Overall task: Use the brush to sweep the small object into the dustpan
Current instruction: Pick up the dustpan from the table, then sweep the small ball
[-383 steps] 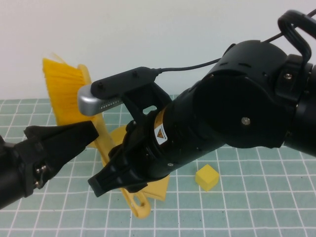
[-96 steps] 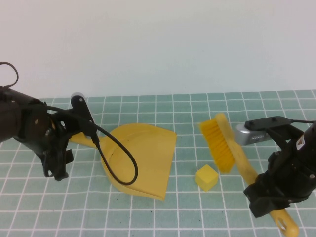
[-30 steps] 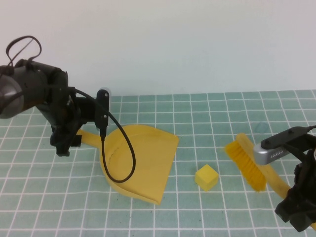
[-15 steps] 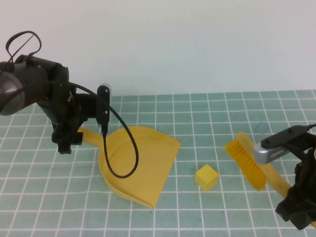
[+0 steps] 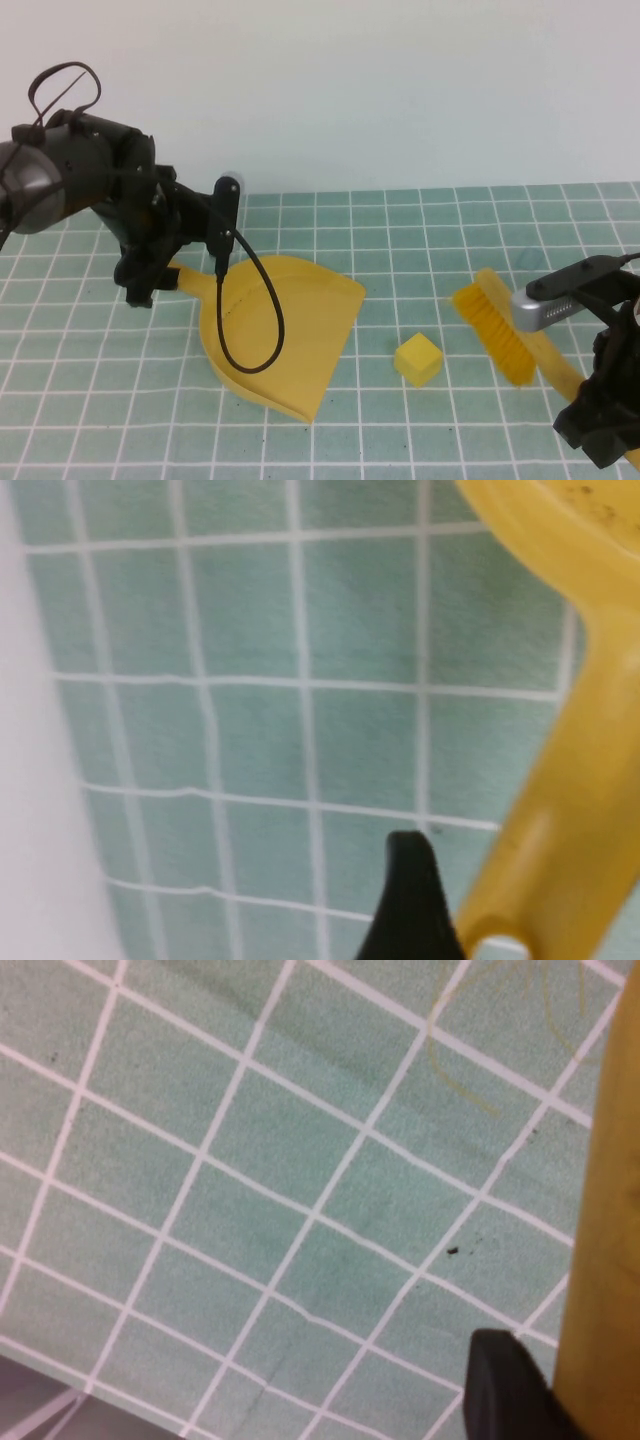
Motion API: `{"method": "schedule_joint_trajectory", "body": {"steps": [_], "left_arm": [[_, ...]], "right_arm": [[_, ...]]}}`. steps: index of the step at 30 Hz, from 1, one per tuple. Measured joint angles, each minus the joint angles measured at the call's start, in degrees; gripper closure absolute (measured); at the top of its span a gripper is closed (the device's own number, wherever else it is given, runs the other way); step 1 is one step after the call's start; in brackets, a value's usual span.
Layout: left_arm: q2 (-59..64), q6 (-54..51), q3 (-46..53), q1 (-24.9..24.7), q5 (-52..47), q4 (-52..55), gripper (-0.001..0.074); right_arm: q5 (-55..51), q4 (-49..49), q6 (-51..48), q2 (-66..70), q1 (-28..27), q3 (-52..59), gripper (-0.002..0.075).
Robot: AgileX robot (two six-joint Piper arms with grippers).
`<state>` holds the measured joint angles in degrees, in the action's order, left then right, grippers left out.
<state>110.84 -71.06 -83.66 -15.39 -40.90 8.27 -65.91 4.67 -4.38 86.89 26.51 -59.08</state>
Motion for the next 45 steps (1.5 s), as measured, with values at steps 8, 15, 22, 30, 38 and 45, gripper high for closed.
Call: {"method": "schedule_joint_trajectory", "body": {"steps": [8, 15, 22, 30, 38, 45], "left_arm": [[0.1, 2.1, 0.0, 0.0, -0.9, 0.9, 0.025], [2.1, 2.3, 0.0, -0.1, -0.4, 0.6, 0.0251], [4.1, 2.1, 0.0, -0.6, 0.0, 0.9, 0.026], [4.4, 0.6, 0.0, -4.0, -2.2, 0.9, 0.063], [2.1, 7.9, 0.0, -11.5, -4.7, 5.4, 0.0735], [-0.6, 14.5, 0.0, -13.1, -14.1, 8.5, 0.0734]], "right_arm": [[0.1, 0.6, 0.0, 0.0, 0.0, 0.0, 0.0568], [1.9, 0.8, -0.4, 0.0, 0.0, 0.0, 0.0568], [2.2, 0.8, -0.9, 0.0, 0.0, 0.0, 0.0568], [5.8, 0.8, 0.2, 0.0, 0.0, 0.0, 0.0568], [9.9, -0.4, 4.4, 0.1, 0.0, 0.0, 0.0568], [9.3, -7.2, 8.6, 0.4, 0.0, 0.0, 0.0568]]}}
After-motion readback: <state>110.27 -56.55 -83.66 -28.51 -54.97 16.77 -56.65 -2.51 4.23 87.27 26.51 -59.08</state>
